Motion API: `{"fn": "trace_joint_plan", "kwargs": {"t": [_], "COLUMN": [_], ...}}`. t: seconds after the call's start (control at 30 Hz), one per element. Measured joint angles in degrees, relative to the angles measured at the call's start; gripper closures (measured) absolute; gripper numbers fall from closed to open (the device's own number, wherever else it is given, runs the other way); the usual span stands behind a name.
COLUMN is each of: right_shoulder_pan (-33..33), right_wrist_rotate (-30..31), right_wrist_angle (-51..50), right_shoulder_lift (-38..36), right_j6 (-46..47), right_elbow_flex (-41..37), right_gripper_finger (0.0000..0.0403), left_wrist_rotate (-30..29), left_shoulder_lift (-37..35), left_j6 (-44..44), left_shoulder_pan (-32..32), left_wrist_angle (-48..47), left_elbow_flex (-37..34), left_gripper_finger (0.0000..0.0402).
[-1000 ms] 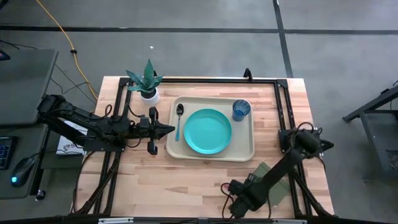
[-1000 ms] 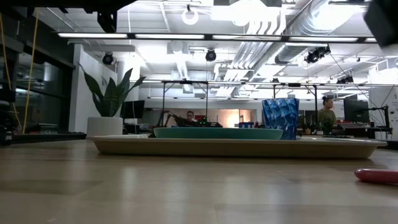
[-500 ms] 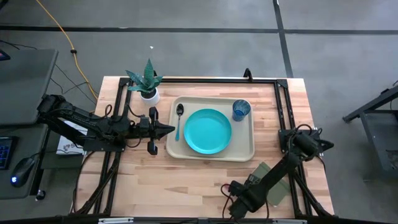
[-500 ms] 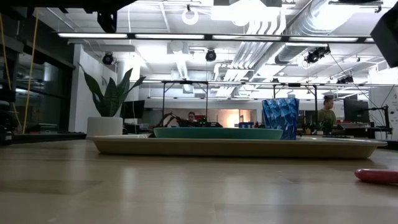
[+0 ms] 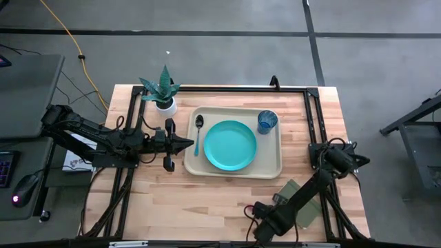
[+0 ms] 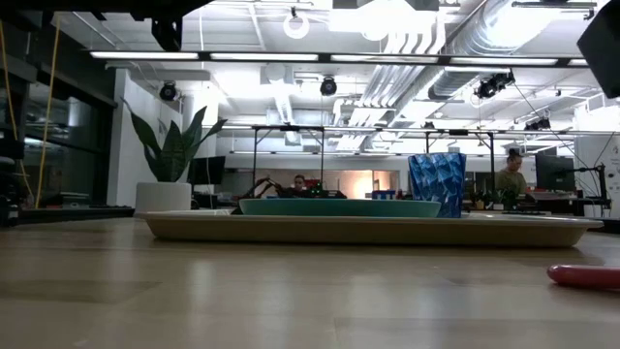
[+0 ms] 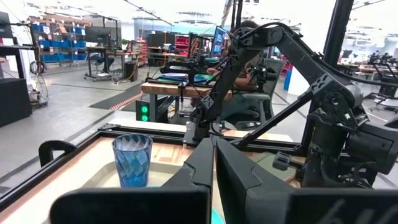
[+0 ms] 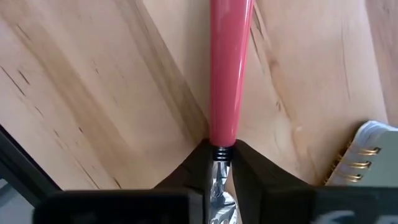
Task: Pick and place plate/cup/fork/spoon on tray
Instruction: Put the red fork to the right of the blue spoon on the light brown serving tray
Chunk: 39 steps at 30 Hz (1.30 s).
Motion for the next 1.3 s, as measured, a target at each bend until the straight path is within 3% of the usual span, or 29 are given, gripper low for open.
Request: {"fn": "trace_joint_plan", "kwargs": {"t": [0.3, 0.47, 0.7, 0.83, 1.0, 1.13, 1.3], "right_shoulder_pan": [-0.24, -0.11, -2.66, -6.68, -12.17, -15.2, -17.94], "right_wrist_rotate": [2.55, 3.86, 13.61, 17.59, 22.04, 28.01, 29.33], "right_wrist_angle": [-7.18, -18.52, -36.06, -34.75, -34.12, -29.18, -16.72], "right_shoulder_lift": [0.41, 0.42, 0.2, 0.15, 0.43, 0.43, 0.41], "right_j6": [-5.59, -7.15, -13.34, -24.04, -35.65, -45.29, -57.39], "right_elbow_flex": [6.7, 12.88, 20.49, 20.57, 20.44, 20.44, 20.44], "right_gripper_finger": [0.0393, 0.0387, 0.0398, 0.0396, 0.0395, 0.0395, 0.0395], "left_wrist_rotate": [0.0, 0.02, 0.02, -0.02, 2.21, 8.7, 18.53], "left_shoulder_lift": [0.0, 0.0, 0.02, 0.76, 4.8, 10.85, 17.58], "left_j6": [-0.45, -0.86, -7.5, -9.62, -12.78, -18.81, -26.73], "left_shoulder_pan": [0.0, 0.0, 0.0, 0.0, 0.56, 2.31, 4.45], "left_wrist_angle": [-0.01, -0.03, -4.27, -5.04, -5.18, -5.94, -9.94], "left_elbow_flex": [0.02, 0.02, 0.07, 0.07, 0.39, 1.45, 5.88], "left_gripper_finger": [0.0401, 0.0401, 0.0399, 0.0377, 0.032, 0.0267, 0.022]}}
